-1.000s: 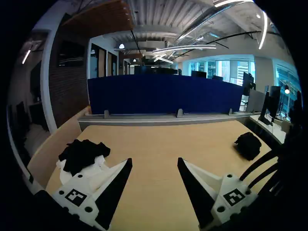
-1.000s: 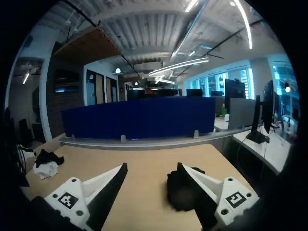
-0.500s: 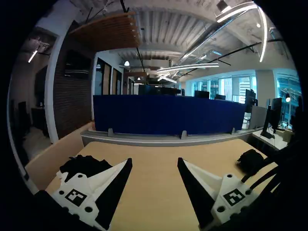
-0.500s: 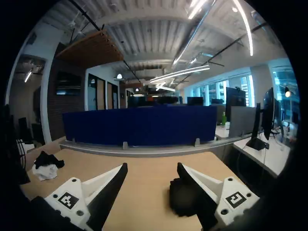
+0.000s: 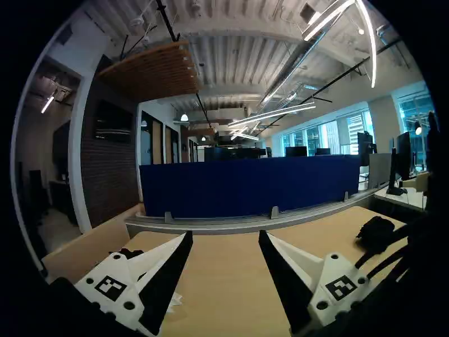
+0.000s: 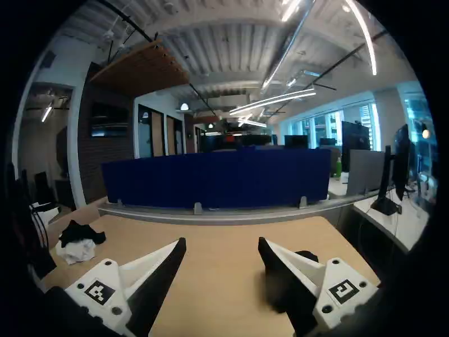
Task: Fold towel
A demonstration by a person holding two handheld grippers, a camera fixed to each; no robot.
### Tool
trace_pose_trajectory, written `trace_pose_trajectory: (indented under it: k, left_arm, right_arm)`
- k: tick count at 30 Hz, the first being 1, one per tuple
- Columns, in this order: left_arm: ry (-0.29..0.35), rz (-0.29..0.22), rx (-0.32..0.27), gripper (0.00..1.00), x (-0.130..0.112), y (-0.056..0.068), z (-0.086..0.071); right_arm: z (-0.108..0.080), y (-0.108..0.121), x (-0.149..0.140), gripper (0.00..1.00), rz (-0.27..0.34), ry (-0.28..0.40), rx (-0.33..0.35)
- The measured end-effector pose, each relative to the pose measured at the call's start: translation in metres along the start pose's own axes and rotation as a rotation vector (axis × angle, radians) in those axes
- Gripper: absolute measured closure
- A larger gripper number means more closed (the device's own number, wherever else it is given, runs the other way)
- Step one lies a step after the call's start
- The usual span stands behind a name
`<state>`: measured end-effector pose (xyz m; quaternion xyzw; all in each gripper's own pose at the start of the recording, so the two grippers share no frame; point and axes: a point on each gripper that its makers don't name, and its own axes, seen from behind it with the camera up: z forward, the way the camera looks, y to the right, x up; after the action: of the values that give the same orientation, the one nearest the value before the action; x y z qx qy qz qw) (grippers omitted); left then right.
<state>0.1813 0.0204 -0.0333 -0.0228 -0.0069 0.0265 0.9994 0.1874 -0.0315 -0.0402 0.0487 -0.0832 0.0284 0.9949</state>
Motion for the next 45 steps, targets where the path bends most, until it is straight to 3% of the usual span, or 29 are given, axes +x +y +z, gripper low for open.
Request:
trace_pose_trajectory:
  k: [5,8,15,30,38,45]
  left_arm:
    - [0.045,0.049,0.038,0.13,-0.010,-0.008,0.000]
    - [0.065,0.053,0.045,0.13,-0.017,-0.007,0.001]
    - [0.090,0.022,0.045,0.13,-0.045,-0.006,0.003]
    - [0.091,-0.042,0.051,0.13,-0.135,-0.016,0.023]
    - [0.081,-0.056,0.057,0.13,-0.160,-0.014,0.027]
    - [0.073,-0.052,0.057,0.13,-0.169,-0.013,0.029]
  right_arm:
    - [0.003,-0.004,-0.007,0.00,-0.001,-0.038,0.022]
    - [0.008,-0.005,-0.013,0.00,0.005,-0.067,0.030]
    - [0.022,-0.001,-0.024,0.00,0.035,-0.091,0.007]
    - [0.036,-0.011,-0.027,0.00,-0.037,-0.038,-0.011]
    - [0.046,-0.018,-0.043,0.00,-0.054,-0.054,0.000]
    - [0.049,-0.019,-0.038,0.00,-0.071,-0.049,0.006]
